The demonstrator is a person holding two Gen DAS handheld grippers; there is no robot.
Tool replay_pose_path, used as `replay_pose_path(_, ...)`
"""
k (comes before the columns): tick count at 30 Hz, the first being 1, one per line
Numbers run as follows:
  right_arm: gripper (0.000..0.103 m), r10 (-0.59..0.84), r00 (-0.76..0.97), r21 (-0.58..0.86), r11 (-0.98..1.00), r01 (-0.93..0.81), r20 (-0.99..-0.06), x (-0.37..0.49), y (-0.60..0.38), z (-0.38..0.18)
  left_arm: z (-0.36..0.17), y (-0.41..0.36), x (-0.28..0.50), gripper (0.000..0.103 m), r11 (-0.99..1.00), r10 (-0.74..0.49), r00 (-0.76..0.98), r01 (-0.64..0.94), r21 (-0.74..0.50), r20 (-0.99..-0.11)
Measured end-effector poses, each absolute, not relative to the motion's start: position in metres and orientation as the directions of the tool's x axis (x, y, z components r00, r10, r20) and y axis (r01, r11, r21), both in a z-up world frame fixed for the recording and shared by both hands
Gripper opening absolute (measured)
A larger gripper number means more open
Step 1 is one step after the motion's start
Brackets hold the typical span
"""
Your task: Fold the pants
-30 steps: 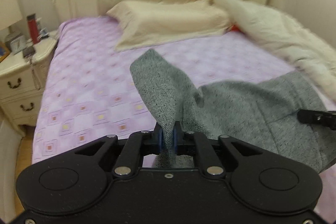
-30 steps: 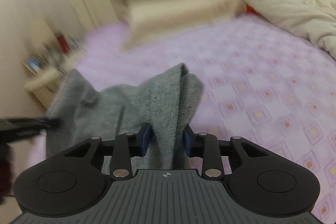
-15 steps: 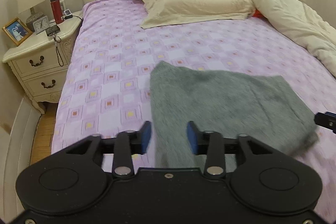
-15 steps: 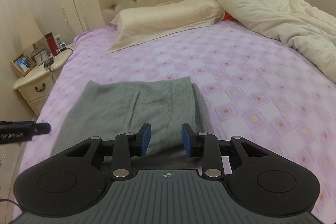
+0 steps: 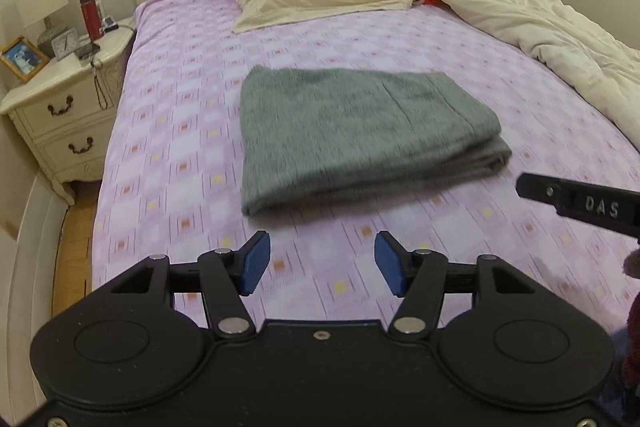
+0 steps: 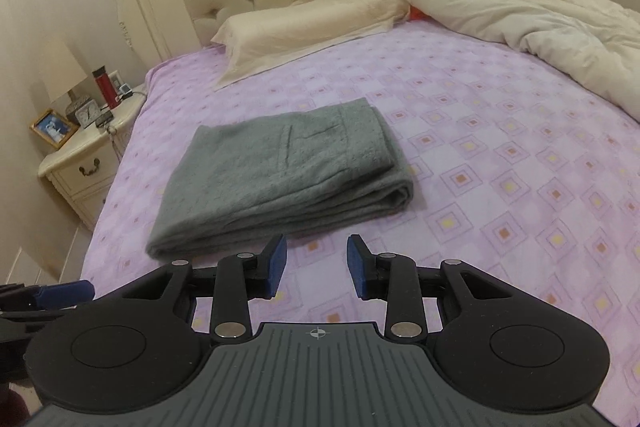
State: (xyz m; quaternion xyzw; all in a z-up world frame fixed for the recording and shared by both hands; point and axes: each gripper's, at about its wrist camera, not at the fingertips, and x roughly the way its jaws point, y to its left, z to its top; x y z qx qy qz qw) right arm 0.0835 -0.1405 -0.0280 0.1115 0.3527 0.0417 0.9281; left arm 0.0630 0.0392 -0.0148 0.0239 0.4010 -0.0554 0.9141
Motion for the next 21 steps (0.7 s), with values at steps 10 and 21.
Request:
replay_pose_path(10, 0.033, 0.162, 0.772, 0.149, 0.985, -0.089, -0.615, 0.057, -0.115, -0.027, -0.018, 0.045, 0.032, 0.063, 0.996, -0.065, 0.656, 0.091, -0.006, -0.752)
replay_pose_path(21, 0.033, 0.193, 0.787, 0.209, 0.974, -0.083, -0.587, 0.051, -0.122, -0.029, -0.019, 0.052, 0.025, 0.063, 0.998, -0.057, 0.661, 0.063, -0.02, -0.748)
